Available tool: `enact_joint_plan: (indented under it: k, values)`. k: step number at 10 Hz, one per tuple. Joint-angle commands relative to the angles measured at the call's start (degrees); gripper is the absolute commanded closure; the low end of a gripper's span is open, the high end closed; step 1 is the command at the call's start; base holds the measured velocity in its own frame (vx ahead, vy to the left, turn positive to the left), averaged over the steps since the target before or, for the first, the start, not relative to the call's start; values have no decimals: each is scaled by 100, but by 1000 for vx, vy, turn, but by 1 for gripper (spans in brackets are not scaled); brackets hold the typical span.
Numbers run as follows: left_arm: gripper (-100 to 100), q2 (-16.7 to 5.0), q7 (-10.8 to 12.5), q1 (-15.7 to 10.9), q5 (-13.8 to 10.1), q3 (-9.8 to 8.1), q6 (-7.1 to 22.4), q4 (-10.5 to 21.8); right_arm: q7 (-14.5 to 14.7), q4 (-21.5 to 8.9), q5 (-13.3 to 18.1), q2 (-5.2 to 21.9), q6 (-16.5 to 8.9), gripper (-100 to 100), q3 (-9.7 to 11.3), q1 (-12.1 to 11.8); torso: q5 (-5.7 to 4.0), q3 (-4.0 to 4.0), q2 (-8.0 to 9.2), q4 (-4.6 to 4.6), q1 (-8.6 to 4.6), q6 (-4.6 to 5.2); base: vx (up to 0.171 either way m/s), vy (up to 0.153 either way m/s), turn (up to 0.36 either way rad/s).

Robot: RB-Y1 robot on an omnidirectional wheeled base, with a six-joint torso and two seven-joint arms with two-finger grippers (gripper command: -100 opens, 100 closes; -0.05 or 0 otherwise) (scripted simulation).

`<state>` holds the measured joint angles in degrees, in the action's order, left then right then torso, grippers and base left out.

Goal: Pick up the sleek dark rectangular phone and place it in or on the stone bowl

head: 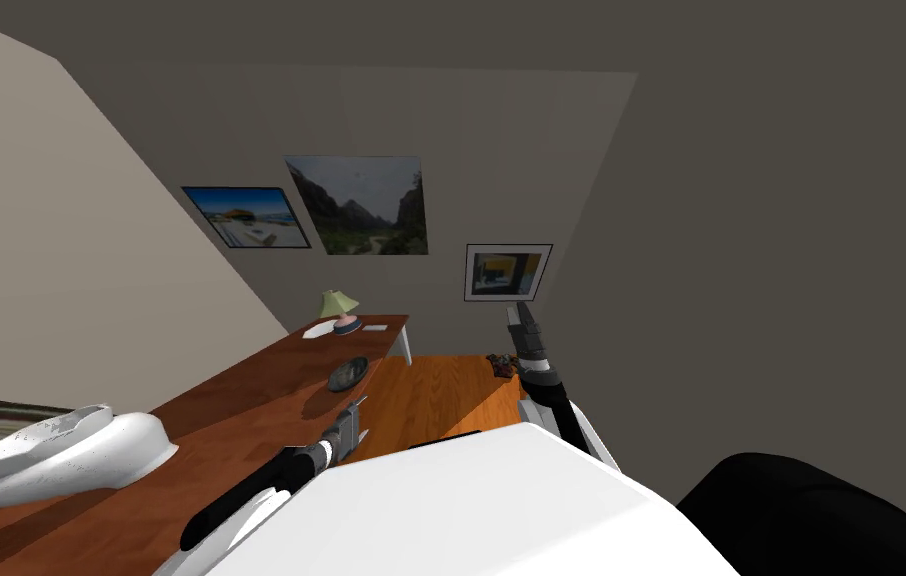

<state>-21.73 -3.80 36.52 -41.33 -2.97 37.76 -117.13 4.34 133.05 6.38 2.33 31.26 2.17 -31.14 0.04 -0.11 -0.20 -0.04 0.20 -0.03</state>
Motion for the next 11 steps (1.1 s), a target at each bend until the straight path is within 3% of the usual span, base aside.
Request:
enact_joint_plan:
  k: [1,6,11]
  values:
    - [-100,-125,-99,136,-89,-62,286,208,0,0,0,0,0,0,0,0,0,0,0,0,0,0,89,84,-135]
    - [-100,-281,-186,300,-134,-180,910,422,0,0,0,0,0,0,0,0,1,-2,-4,-1,7,0,63,61,-58]
    - [-100,-541,-353,602,-101,-400,1735,838,0,0,0,1,0,0,-1,-1,4,-8,-13,-3,18,-1,84,90,-73]
